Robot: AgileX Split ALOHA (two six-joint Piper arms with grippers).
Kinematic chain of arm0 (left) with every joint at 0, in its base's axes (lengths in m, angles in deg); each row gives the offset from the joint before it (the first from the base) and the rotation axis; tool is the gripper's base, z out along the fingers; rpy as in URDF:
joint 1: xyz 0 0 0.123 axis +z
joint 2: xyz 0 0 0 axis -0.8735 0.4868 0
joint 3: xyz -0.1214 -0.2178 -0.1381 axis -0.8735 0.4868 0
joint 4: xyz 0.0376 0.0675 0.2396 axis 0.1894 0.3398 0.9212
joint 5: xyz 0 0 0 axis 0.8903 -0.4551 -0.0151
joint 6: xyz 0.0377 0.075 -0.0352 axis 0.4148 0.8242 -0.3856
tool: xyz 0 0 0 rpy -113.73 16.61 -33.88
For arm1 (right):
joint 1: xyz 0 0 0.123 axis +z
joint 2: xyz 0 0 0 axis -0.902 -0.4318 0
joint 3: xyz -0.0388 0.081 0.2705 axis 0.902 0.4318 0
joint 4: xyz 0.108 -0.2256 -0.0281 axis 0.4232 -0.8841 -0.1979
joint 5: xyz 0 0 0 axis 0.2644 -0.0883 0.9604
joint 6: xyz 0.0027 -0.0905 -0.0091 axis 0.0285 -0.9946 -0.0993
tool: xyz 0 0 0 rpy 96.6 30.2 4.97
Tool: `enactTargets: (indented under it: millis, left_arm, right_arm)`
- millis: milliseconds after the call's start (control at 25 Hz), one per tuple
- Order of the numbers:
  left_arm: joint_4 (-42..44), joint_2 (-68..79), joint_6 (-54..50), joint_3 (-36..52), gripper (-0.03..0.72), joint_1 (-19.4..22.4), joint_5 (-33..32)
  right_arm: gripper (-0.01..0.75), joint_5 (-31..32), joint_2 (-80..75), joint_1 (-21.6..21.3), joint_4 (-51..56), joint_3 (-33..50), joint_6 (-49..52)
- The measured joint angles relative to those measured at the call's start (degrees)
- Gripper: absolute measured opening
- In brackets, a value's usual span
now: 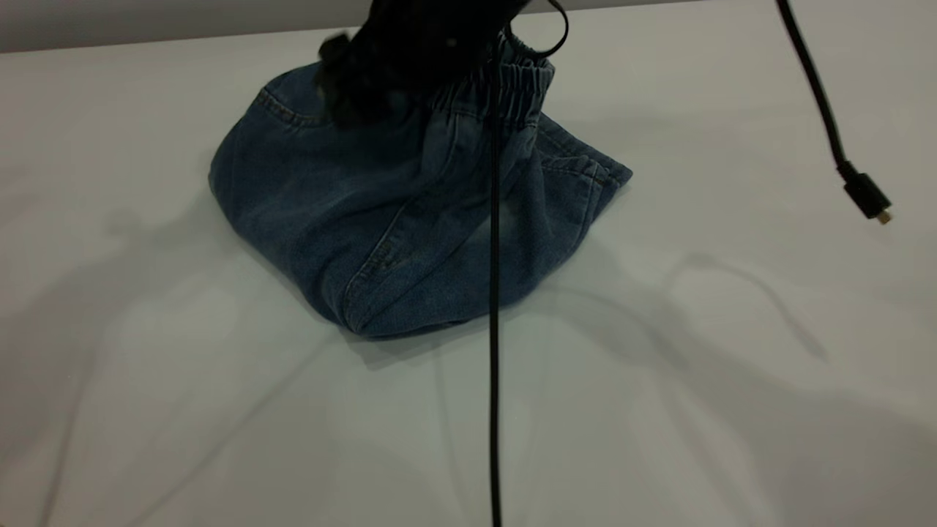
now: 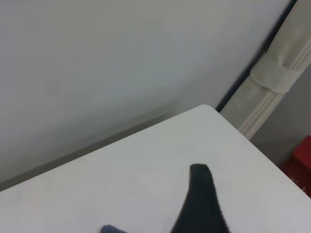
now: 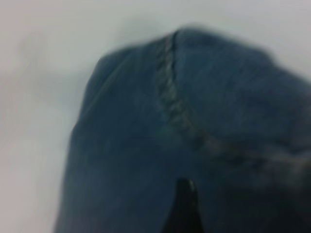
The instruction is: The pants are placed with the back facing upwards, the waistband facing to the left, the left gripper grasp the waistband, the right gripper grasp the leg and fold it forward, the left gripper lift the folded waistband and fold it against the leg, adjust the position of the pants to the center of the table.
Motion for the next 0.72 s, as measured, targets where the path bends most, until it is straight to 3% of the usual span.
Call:
enactTargets:
  millis: [80,200,720]
  left_arm:
    - [0.00,0.00,-0.65,0.00,0.487,0.00,-0.20]
    - [-0.05,0.00,-0.85,0.00,0.487,0.00,-0.46]
    - [-0.05,0.00,-0.85,0.00,0.487,0.00,-1.51]
  right_arm:
    - [0.526,5.22,-0.58,0.06,-3.45,0.00,3.06]
    - [0.526,7.55,-2.33,0.00,-8.25,0.00,8.39]
    - [0.524,6.54,-3.08,-0.23,-30.74,-0.05,32.38]
